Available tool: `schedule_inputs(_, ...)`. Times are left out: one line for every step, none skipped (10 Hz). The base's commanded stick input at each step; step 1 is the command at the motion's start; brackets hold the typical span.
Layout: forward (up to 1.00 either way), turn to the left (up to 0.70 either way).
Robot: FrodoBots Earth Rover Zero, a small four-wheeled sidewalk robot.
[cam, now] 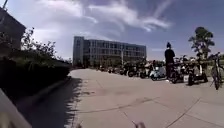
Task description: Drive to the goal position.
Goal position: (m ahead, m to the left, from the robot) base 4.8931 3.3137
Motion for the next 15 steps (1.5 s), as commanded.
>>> schedule_inputs(0.00,0.00)
schedule_inputs(0.00,0.00)
schedule_inputs(0.00,0.00)
schedule_inputs(0.00,0.00)
schedule_inputs(0.02,0.00)
schedule_inputs(0.29,0.00)
schedule_inputs(0.45,0.00)
schedule_inputs(0.45,0.00)
schedule_inputs(0.45,0.00)
schedule_inputs(0.45,0.00)
schedule_inputs(0.45,0.00)
schedule_inputs(0.45,0.00)
schedule_inputs(0.45,0.00)
schedule_inputs(0.45,0.00)
schedule_inputs(0.45,0.00)
